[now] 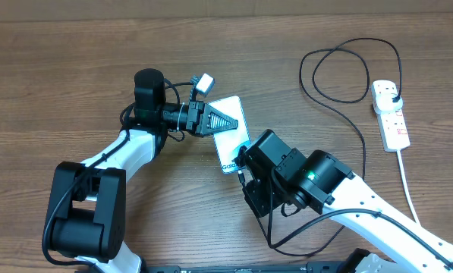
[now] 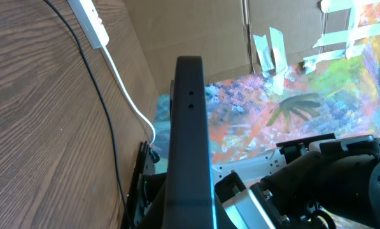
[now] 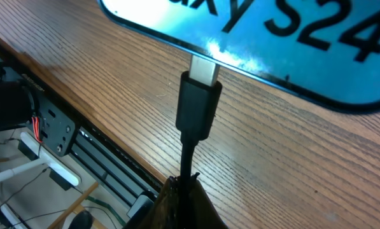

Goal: Plug charger to phone and switch on socket

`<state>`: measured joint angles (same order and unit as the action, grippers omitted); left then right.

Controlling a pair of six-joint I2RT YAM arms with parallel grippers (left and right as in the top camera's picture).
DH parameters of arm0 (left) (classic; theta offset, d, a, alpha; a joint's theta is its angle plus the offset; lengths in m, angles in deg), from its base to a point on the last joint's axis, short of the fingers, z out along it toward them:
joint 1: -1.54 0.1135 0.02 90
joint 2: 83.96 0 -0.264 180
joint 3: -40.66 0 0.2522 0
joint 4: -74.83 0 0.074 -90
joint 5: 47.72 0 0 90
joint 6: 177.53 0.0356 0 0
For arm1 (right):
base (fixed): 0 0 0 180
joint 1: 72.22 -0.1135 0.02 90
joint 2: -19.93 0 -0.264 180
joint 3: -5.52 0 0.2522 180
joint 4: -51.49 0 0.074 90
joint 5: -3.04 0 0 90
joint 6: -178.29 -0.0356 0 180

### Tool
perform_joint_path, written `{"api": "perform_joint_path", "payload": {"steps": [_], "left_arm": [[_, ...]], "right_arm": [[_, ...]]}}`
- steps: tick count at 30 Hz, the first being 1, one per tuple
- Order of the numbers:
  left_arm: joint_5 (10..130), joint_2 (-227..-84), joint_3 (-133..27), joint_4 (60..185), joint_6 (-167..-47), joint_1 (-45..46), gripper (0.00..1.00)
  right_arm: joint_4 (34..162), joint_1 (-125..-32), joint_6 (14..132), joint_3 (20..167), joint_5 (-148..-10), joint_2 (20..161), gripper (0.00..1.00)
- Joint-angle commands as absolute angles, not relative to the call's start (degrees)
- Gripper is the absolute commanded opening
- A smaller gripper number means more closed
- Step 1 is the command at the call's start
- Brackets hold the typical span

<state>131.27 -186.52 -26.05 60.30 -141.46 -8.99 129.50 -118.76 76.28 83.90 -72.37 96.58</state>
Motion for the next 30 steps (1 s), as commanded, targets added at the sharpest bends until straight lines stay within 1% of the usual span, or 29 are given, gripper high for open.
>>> {"api": "perform_joint_path", "payload": {"steps": [1, 9, 16, 30], "left_arm": [[132.93, -186.81, -26.44, 60.08, -140.43, -9.38, 0.04], [132.96, -186.81, -26.44, 60.06, -140.15, -9.36, 0.04], [132.96, -186.81, -26.44, 60.06, -136.96, -9.36, 0.04], [132.93, -186.81, -26.44, 60.06, -136.76, -9.32, 0.04]], "right_arm": [[129.17, -118.98, 76.09, 85.68, -72.83, 97.21, 0.04], [128.82, -118.98, 76.09, 85.68, -74.12, 97.21, 0.04], [129.36, -118.98, 76.11, 85.68, -74.08, 97.21, 0.04], [130.2, -118.98, 76.11, 85.68, -73.84, 97.21, 0.04]]}}
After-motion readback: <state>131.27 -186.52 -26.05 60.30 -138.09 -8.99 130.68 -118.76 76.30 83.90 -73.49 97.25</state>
